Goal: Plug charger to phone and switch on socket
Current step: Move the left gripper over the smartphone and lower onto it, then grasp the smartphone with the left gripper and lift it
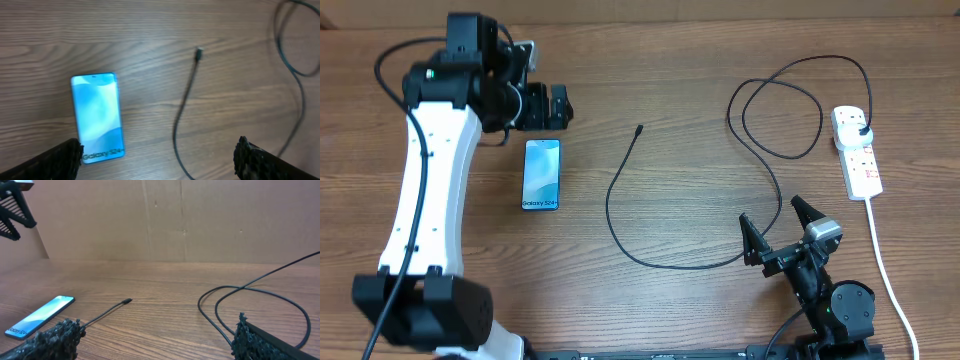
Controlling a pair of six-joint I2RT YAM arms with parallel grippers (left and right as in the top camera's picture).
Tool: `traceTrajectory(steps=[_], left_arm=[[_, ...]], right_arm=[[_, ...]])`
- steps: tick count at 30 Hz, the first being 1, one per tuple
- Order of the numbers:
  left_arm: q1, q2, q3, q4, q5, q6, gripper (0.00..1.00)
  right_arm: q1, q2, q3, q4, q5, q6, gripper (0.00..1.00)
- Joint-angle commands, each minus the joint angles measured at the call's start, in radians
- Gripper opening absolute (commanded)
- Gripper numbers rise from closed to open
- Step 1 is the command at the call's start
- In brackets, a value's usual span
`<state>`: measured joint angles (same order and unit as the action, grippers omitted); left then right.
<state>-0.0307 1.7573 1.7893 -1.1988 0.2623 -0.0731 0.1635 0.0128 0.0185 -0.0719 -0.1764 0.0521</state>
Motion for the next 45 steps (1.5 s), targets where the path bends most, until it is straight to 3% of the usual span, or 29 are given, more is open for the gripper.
traceTrajectory(steps=[1, 12, 25, 45], left_arm=[[0.004, 0.059, 0.051, -0.040, -0.109, -0.063, 0.98], [0.001, 0.245, 0.023, -0.098, -0.219, -0.090, 0.94], [-0.009, 0.351, 0.004, -0.083, -0.248, -0.066, 1.00], [-0.002, 0.370, -0.239, 0.154, -0.236, 0.030, 0.99]], right_arm=[[-0.004, -0.010, -0.011, 0.003, -0.001, 0.003, 1.00], [-0.004, -0.010, -0.011, 0.003, -0.001, 0.003, 1.00], [-0.004, -0.010, -0.011, 0.003, -0.001, 0.003, 1.00], [-0.004, -0.010, -0.011, 0.003, -0.001, 0.003, 1.00]])
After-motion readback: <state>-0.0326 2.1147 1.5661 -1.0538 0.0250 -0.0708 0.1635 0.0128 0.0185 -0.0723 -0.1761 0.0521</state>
